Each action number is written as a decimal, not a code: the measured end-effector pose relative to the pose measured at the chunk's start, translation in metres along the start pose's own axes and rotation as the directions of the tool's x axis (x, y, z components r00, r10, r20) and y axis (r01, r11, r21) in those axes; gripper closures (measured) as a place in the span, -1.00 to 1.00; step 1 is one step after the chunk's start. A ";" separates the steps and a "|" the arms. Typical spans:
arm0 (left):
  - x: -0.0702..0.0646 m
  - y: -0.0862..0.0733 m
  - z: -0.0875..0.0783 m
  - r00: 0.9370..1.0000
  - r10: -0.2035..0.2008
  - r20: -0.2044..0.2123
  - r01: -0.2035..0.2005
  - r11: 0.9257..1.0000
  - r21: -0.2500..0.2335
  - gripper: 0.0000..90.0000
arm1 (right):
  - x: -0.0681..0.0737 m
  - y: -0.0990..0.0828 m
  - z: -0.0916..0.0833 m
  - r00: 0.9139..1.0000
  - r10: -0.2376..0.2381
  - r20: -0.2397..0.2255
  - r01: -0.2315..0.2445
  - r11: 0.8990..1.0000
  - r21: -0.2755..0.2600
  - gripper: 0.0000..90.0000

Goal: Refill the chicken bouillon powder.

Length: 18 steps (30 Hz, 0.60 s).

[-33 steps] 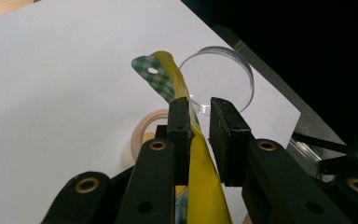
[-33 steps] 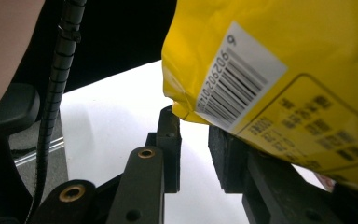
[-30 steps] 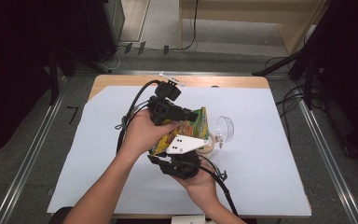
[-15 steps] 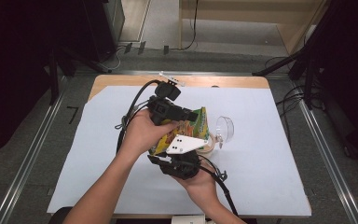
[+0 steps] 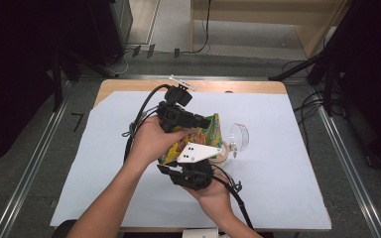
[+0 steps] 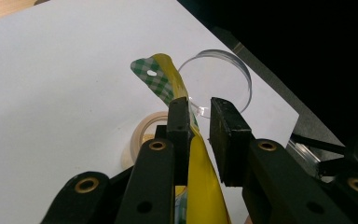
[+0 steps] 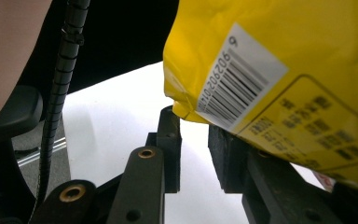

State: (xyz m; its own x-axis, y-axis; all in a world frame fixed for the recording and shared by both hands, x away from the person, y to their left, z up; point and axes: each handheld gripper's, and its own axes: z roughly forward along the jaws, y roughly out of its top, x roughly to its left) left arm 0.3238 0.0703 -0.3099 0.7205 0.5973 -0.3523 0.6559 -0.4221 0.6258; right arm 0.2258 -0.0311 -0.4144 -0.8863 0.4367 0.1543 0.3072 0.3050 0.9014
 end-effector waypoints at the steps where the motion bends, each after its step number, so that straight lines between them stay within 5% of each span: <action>1: 0.000 0.000 0.000 1.000 0.001 0.001 -0.001 1.000 0.000 0.75 | 0.000 0.000 0.000 1.000 0.000 0.000 0.000 1.000 0.000 0.69; 18: 0.000 0.001 0.001 1.000 -0.002 0.000 0.002 1.000 -0.003 0.75 | 0.000 0.000 0.000 1.000 0.009 -0.004 -0.009 1.000 0.005 0.69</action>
State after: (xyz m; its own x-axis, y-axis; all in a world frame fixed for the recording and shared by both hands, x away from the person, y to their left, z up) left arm 0.3243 0.0696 -0.3100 0.7192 0.5980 -0.3537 0.6567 -0.4189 0.6271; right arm 0.2261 -0.0314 -0.4140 -0.8848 0.4361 0.1639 0.3168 0.3053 0.8980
